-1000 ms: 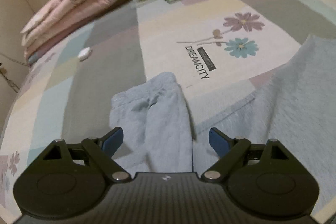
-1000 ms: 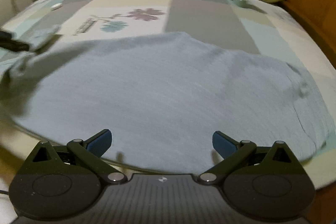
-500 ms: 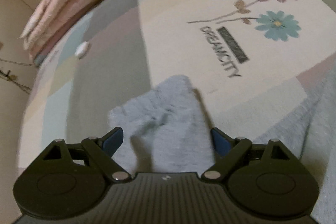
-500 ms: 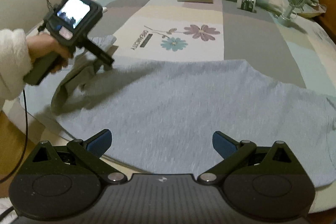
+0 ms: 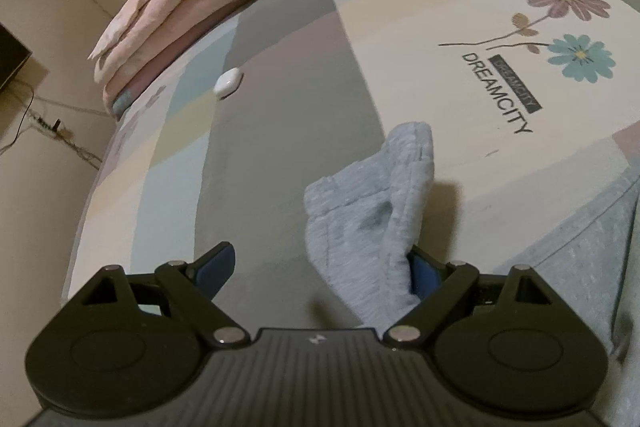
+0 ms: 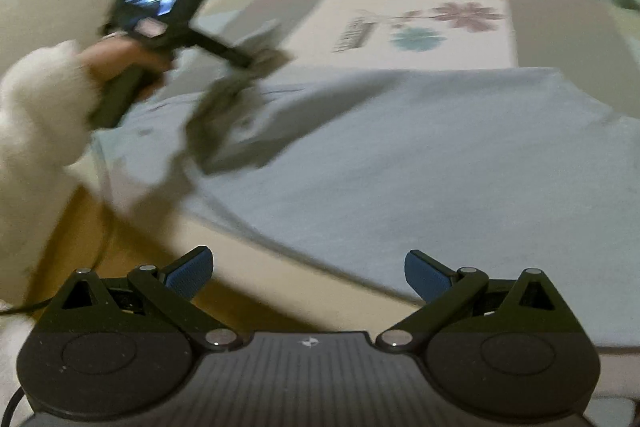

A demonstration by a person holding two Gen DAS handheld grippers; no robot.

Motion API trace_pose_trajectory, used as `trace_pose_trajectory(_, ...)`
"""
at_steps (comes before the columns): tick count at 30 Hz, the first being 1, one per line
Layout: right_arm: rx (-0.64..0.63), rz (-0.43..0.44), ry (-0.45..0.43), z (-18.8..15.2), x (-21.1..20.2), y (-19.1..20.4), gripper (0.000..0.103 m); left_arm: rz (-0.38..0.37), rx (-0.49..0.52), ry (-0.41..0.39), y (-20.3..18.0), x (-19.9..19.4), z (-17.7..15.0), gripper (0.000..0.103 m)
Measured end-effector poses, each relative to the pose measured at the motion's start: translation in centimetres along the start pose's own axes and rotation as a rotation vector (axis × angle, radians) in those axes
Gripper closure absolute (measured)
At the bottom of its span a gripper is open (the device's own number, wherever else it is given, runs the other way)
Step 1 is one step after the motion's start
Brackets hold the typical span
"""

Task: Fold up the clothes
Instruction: 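Grasp the cuff of the grey pant leg with the left gripper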

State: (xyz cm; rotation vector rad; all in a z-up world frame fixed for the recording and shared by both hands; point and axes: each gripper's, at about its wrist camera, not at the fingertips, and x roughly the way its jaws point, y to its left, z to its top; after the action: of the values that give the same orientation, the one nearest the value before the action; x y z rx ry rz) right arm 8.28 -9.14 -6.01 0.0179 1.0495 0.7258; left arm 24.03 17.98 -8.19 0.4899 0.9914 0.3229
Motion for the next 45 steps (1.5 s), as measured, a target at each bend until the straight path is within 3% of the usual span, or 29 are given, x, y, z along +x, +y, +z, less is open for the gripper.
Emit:
trace_pose_trajectory(5,-0.075,-0.022,0.033,-0.1,0.5,1.6,0.000,-0.065,-0.016,-0.002,0.4,-0.2,-0.3,0.032)
trace_pose_trajectory(11,-0.105,-0.098,0.048,-0.1,1.0,2.2,0.000,-0.093,-0.015,-0.006,0.1,0.2,0.3,0.035)
trace_pose_trajectory(13,-0.120,-0.119,0.052,-0.3,0.9,2.5,0.000,-0.110,-0.015,-0.009,0.1,0.2,0.4,0.061)
trace_pose_trajectory(18,-0.131,-0.134,0.055,-0.3,1.0,2.7,0.000,-0.182,-0.007,-0.029,-0.1,-0.4,-0.2,0.094)
trace_pose_trajectory(26,-0.129,-0.143,0.055,-0.2,1.2,2.7,0.000,-0.171,-0.052,-0.090,2.0,-2.3,-0.9,0.096)
trace_pose_trajectory(31,-0.131,-0.146,0.054,-0.3,1.3,2.8,0.000,-0.151,-0.099,-0.113,4.1,-4.0,-3.0,0.096)
trace_pose_trajectory(45,-0.160,-0.157,0.050,-0.1,1.4,3.9,0.000,-0.143,-0.270,-0.031,8.4,-3.3,-10.2,0.096)
